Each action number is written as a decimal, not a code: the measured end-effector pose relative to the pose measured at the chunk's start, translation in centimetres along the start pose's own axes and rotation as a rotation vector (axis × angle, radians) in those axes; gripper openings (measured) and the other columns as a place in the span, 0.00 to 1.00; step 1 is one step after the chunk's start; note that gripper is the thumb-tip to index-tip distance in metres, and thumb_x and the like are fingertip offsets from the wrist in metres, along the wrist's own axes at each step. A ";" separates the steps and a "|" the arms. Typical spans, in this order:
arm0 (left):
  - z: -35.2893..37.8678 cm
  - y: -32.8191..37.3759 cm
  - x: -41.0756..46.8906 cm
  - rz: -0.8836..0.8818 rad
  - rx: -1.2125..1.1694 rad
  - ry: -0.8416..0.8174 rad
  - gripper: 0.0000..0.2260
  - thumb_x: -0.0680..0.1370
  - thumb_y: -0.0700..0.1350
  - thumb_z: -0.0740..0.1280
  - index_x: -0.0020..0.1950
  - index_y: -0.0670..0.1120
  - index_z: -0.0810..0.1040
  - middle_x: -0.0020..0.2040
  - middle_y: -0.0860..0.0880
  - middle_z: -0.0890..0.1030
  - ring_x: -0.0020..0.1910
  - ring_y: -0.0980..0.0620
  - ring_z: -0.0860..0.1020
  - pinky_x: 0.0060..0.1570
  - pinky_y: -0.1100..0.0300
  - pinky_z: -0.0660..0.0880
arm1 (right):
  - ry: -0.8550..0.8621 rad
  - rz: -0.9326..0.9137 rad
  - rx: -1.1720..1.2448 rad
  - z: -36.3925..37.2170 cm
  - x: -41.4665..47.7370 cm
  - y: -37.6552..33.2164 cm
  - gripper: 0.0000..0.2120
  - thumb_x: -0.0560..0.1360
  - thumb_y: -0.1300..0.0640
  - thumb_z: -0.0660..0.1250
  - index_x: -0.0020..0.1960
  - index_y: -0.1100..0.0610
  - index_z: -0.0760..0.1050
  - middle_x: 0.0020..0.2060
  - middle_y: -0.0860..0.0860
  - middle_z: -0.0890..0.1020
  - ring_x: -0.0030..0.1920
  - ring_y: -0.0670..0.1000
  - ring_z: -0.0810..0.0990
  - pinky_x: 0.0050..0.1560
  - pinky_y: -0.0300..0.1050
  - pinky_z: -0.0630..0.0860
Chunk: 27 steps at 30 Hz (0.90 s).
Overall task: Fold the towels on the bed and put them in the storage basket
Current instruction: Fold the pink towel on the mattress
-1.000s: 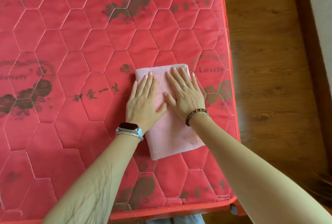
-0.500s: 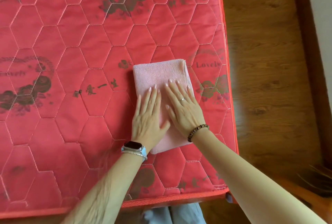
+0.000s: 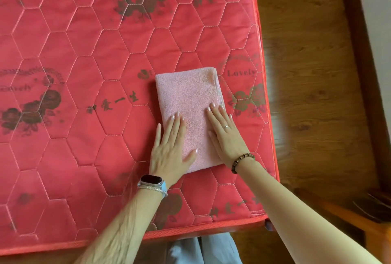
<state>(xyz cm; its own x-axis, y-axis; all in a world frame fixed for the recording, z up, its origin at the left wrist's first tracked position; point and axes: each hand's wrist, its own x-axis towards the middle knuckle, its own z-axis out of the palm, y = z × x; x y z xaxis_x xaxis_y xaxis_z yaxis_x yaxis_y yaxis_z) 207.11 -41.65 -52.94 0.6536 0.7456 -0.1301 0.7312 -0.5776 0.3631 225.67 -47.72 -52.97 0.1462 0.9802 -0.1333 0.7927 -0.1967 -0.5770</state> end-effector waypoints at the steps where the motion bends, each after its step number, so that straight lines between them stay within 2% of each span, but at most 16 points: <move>1: -0.2 0.1 -0.2 -0.017 -0.058 -0.005 0.38 0.77 0.58 0.59 0.81 0.40 0.54 0.82 0.43 0.51 0.81 0.46 0.49 0.79 0.48 0.47 | 0.029 0.027 0.109 -0.1 0.2 0.1 0.27 0.82 0.62 0.56 0.79 0.55 0.53 0.79 0.50 0.52 0.79 0.50 0.46 0.78 0.48 0.46; 3: -0.3 0.1 -0.1 -0.128 -0.336 0.062 0.37 0.76 0.53 0.62 0.81 0.41 0.54 0.82 0.45 0.49 0.81 0.49 0.46 0.79 0.53 0.47 | 0.085 0.142 0.323 -0.8 0.8 -0.3 0.29 0.78 0.72 0.55 0.77 0.60 0.57 0.78 0.55 0.55 0.79 0.52 0.50 0.78 0.43 0.48; 4: -0.5 0.1 0.1 -0.233 -0.502 0.104 0.36 0.76 0.48 0.66 0.80 0.41 0.56 0.82 0.46 0.51 0.81 0.49 0.49 0.79 0.55 0.48 | 0.132 0.213 0.402 -1.2 1.1 -0.5 0.27 0.78 0.72 0.55 0.76 0.61 0.59 0.77 0.56 0.58 0.78 0.52 0.55 0.77 0.42 0.52; 6: -1.3 0.1 1.0 -0.469 -0.787 0.213 0.33 0.75 0.41 0.70 0.78 0.42 0.60 0.78 0.49 0.59 0.77 0.50 0.60 0.77 0.56 0.55 | 0.202 0.348 0.545 -2.2 1.8 -0.7 0.22 0.80 0.67 0.57 0.73 0.59 0.63 0.71 0.54 0.68 0.71 0.50 0.67 0.72 0.42 0.63; 8: -2.4 0.2 2.2 -0.650 -0.987 0.244 0.28 0.76 0.38 0.70 0.74 0.44 0.65 0.69 0.51 0.69 0.65 0.57 0.72 0.69 0.59 0.68 | 0.210 0.443 0.605 -3.0 2.3 -0.7 0.18 0.80 0.63 0.62 0.68 0.57 0.69 0.62 0.49 0.74 0.60 0.45 0.75 0.62 0.40 0.72; 9: -2.6 0.2 2.8 -0.710 -1.016 0.244 0.25 0.76 0.37 0.70 0.71 0.45 0.67 0.65 0.51 0.72 0.58 0.61 0.74 0.63 0.62 0.72 | 0.191 0.490 0.623 -3.1 2.6 -0.7 0.17 0.78 0.63 0.64 0.66 0.58 0.70 0.58 0.48 0.76 0.56 0.43 0.77 0.58 0.39 0.73; 11: -2.9 -0.1 3.6 -0.801 -1.046 0.207 0.22 0.77 0.38 0.71 0.69 0.43 0.69 0.61 0.47 0.76 0.51 0.59 0.76 0.52 0.66 0.73 | 0.162 0.583 0.660 -3.2 3.2 -1.0 0.18 0.76 0.62 0.67 0.64 0.59 0.68 0.56 0.50 0.76 0.54 0.46 0.77 0.54 0.39 0.74; 14: -2.7 -0.5 4.3 -0.860 -1.098 0.136 0.20 0.77 0.42 0.72 0.67 0.41 0.73 0.58 0.45 0.81 0.48 0.55 0.79 0.47 0.67 0.74 | 0.100 0.704 0.697 -3.4 4.0 -1.8 0.21 0.76 0.59 0.69 0.65 0.59 0.66 0.58 0.54 0.76 0.55 0.51 0.77 0.56 0.46 0.77; 16: -2.8 -0.7 4.6 -0.873 -1.120 0.092 0.18 0.77 0.44 0.72 0.65 0.41 0.76 0.57 0.44 0.83 0.49 0.53 0.81 0.51 0.62 0.76 | 0.032 0.760 0.682 -3.5 4.4 -2.0 0.23 0.76 0.54 0.70 0.66 0.59 0.66 0.56 0.52 0.76 0.54 0.51 0.78 0.57 0.48 0.77; 18: -3.1 -0.7 4.7 -0.892 -1.171 0.046 0.15 0.77 0.46 0.72 0.62 0.42 0.79 0.56 0.44 0.84 0.51 0.51 0.81 0.54 0.58 0.77 | -0.024 0.781 0.632 -3.5 4.7 -2.1 0.22 0.76 0.50 0.69 0.64 0.60 0.68 0.52 0.51 0.77 0.52 0.51 0.78 0.54 0.47 0.78; 21: -3.5 -0.7 4.7 -0.907 -1.239 0.001 0.11 0.77 0.47 0.72 0.57 0.43 0.81 0.55 0.43 0.84 0.54 0.48 0.82 0.57 0.55 0.77 | -0.054 0.755 0.610 -3.7 4.8 -2.0 0.11 0.76 0.50 0.69 0.47 0.57 0.72 0.40 0.47 0.76 0.41 0.48 0.77 0.37 0.35 0.74; 23: -3.9 -0.7 4.7 -0.874 -1.277 0.005 0.10 0.77 0.45 0.72 0.56 0.44 0.81 0.53 0.44 0.84 0.56 0.47 0.82 0.56 0.57 0.78 | -0.059 0.735 0.654 -4.1 4.6 -1.9 0.15 0.77 0.51 0.69 0.37 0.53 0.67 0.33 0.45 0.72 0.33 0.44 0.71 0.27 0.29 0.67; 25: -4.6 -0.7 4.5 -0.859 -1.305 0.026 0.10 0.77 0.44 0.73 0.56 0.44 0.81 0.52 0.45 0.85 0.55 0.48 0.82 0.55 0.59 0.78 | -0.061 0.711 0.692 -4.6 4.2 -1.9 0.17 0.76 0.51 0.69 0.34 0.53 0.66 0.31 0.46 0.70 0.30 0.44 0.69 0.25 0.29 0.65; 27: -5.5 -0.7 4.1 -0.857 -1.339 0.042 0.12 0.76 0.45 0.74 0.57 0.43 0.81 0.53 0.44 0.85 0.56 0.47 0.83 0.57 0.55 0.79 | -0.055 0.686 0.746 -5.4 3.7 -2.3 0.17 0.76 0.51 0.69 0.34 0.54 0.67 0.31 0.46 0.71 0.31 0.45 0.70 0.30 0.34 0.68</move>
<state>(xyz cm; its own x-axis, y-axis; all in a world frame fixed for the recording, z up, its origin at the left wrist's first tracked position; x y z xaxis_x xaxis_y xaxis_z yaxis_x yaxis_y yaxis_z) 208.22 -36.42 -48.67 0.1344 0.7037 -0.6977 0.1558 0.6803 0.7162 227.54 -43.48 -47.78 0.3882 0.6522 -0.6511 -0.0266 -0.6983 -0.7153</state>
